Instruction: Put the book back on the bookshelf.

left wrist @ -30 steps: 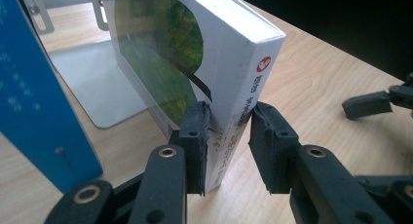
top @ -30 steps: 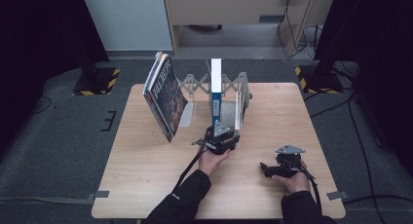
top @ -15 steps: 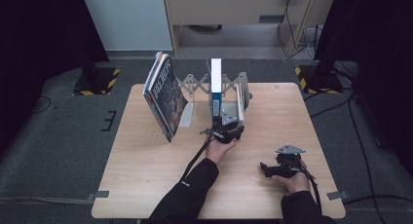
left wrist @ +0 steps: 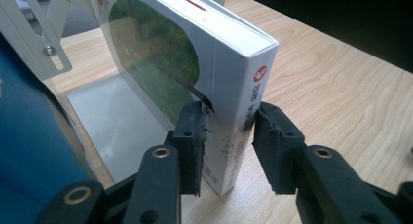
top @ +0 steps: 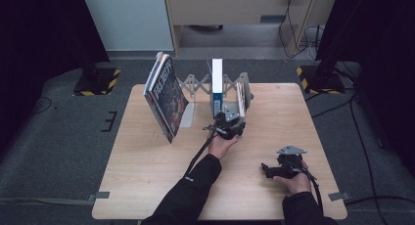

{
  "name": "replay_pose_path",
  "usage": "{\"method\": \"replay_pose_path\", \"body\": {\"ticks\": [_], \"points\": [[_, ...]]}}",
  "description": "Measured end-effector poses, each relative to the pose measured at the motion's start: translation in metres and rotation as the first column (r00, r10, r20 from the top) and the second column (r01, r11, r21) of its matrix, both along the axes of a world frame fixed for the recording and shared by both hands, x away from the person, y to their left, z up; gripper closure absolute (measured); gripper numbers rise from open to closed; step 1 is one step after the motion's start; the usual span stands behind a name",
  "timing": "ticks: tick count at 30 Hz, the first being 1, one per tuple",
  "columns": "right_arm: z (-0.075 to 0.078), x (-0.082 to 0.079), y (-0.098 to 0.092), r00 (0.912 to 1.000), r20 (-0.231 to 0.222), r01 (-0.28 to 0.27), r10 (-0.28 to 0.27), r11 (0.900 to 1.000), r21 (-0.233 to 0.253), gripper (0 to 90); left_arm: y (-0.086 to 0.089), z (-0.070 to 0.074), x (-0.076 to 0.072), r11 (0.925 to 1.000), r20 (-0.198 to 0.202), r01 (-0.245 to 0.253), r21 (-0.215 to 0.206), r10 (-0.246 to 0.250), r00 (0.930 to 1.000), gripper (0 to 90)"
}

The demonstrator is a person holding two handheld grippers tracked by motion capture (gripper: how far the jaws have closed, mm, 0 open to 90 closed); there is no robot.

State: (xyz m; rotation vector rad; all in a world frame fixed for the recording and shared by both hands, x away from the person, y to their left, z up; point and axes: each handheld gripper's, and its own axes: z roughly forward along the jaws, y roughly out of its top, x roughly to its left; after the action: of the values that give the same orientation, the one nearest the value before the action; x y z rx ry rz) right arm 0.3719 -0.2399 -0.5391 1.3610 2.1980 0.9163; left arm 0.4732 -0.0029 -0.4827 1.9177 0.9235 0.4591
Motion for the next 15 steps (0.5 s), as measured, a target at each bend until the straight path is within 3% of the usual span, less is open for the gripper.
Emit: {"method": "replay_pose_path", "body": {"ticks": [10,15], "points": [[0.000,0.000,0.000,1.0000,0.000,0.000,0.000,1.000,0.000,1.7,0.014,0.012,-0.018,0.9988,0.023,0.047,-0.013,-0.047,0.9986,51.3],[0.000,0.000,0.000,1.0000,0.000,0.000,0.000,1.000,0.000,1.7,0.029,0.013,-0.034,0.9967,-0.001,0.080,-0.013,-0.080,0.9968,46.3]]}}
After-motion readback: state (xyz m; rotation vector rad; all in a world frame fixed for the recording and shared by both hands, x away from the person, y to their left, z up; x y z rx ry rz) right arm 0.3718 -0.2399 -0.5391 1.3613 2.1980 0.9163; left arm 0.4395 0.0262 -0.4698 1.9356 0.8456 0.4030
